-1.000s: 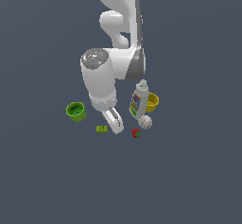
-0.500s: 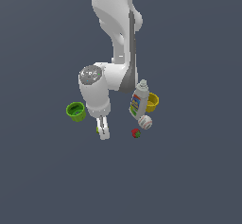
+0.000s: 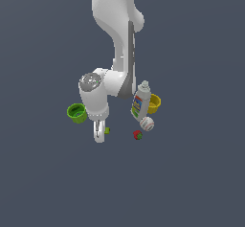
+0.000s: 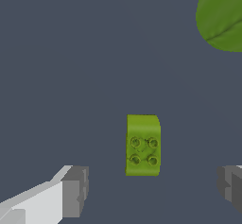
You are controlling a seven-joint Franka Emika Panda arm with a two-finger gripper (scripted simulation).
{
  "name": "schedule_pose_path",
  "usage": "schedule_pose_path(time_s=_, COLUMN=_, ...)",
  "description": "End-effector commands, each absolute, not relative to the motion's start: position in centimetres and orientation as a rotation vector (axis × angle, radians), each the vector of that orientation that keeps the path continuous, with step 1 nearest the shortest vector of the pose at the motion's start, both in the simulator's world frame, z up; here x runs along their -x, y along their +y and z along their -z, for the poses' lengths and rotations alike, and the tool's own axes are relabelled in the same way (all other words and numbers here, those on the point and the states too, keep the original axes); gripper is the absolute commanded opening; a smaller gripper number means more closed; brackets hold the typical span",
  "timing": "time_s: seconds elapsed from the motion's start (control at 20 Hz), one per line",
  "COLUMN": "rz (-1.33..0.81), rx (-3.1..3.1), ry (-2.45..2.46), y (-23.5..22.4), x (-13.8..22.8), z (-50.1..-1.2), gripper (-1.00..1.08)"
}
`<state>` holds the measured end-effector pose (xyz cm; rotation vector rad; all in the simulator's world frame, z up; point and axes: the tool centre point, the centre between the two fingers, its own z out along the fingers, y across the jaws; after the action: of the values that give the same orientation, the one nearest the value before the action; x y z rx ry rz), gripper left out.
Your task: Pick up a designated object from a clutter of objects.
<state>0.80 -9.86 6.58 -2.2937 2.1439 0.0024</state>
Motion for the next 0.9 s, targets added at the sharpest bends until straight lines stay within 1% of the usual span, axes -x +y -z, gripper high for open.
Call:
schedule_pose_path(time_s=0.0, rz=0.0, rx=2.276, ry=2.165, y=-10.0, x=-0.7, z=-6.3, gripper=1.0)
schedule_pose_path(time_s=0.35, rz=-0.001, rx=2.277, ry=2.164, y=-10.0, x=-0.7, z=-5.8, gripper=1.0)
schedule_pose_path(time_s=0.85, rz=-0.001, rx=2.272, ry=2.17, y=-10.1, x=-0.6, z=-1.7, gripper=1.0)
